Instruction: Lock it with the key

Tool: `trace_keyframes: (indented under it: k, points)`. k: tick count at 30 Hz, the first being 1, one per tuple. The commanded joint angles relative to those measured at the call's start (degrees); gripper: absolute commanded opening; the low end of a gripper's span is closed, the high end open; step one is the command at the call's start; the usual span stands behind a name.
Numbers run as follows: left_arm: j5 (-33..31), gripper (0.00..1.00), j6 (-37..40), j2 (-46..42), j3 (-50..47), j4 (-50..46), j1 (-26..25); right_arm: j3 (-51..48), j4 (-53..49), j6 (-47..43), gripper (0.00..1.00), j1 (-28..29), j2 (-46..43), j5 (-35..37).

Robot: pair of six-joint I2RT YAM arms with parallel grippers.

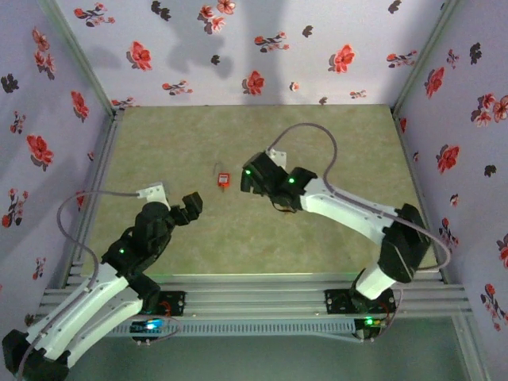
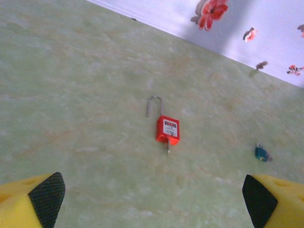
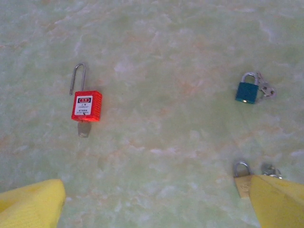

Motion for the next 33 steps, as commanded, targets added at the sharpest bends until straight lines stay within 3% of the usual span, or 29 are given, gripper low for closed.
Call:
trace_keyframes:
  k: [1,23,33]
  points:
    - [-5.2,1.00,-0.9,-2.2,0.8,-2.3,0.4,4.9,-4.0,-1.4,0.99,0.9,5.5,2.2]
    - [-11.4,1.00,-2.1,-5.0,0.3,-5.3,0.4,33.6,-12.0,-4.0,0.99,1.2,32.5,-3.3]
    - [-11.7,1.00,-2.6,-5.1,0.4,-5.7,0.4,44.9,-15.7,-5.4,0.89,1.3,42.3,-7.0]
